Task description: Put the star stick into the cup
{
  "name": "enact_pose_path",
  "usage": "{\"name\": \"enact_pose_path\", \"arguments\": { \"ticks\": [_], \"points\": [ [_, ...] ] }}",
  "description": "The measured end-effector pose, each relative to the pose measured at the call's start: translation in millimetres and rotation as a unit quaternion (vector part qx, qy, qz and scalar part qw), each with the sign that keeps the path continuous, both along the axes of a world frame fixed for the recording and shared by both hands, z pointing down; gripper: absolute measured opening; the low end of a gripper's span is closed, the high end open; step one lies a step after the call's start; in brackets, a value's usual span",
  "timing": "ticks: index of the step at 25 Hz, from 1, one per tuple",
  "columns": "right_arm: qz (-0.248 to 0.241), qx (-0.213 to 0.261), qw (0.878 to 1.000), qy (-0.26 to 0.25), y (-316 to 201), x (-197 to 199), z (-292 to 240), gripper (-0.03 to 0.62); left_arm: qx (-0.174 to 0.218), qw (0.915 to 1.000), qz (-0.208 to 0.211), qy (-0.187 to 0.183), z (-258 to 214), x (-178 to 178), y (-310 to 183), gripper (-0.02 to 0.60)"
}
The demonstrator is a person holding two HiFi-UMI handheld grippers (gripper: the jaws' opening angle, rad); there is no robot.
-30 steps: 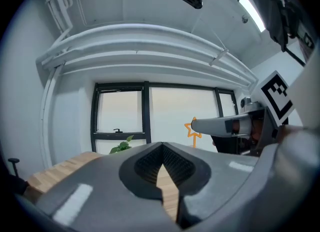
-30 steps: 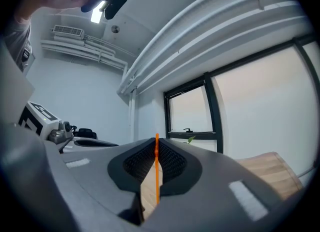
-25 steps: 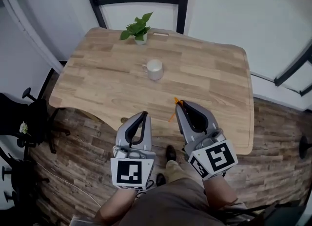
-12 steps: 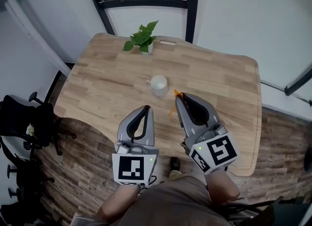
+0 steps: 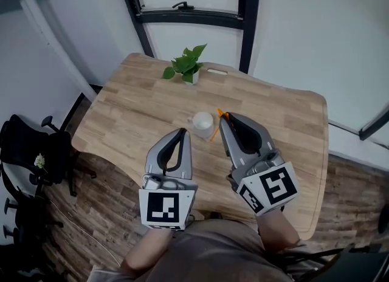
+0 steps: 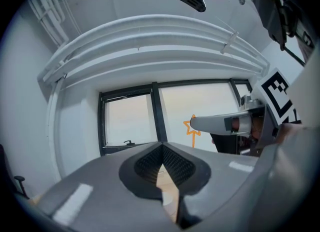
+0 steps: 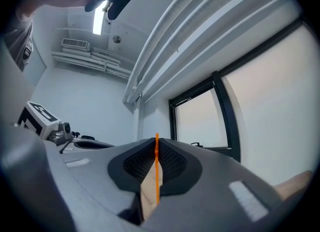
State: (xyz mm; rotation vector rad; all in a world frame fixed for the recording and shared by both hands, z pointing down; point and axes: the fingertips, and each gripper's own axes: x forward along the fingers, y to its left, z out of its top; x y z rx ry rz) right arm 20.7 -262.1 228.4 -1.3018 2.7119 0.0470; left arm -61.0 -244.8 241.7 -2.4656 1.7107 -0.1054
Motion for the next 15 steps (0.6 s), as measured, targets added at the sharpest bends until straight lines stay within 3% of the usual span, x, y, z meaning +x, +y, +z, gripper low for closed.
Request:
{"name": "enact_pose_path", "arguments": {
  "ticks": [8,15],
  "points": [
    [0.006,-0.012,1.000,-0.005,-33,-11,5,0.044,-0.019,0.9998,0.000,-0.006,14,-16,-26,0.000],
    [0.018,-0.039,0.999,-0.006,-82,-28,28,0.044,-0.053,0.9979,0.039,0.001,45,-23,-80,0.000]
  ]
}}
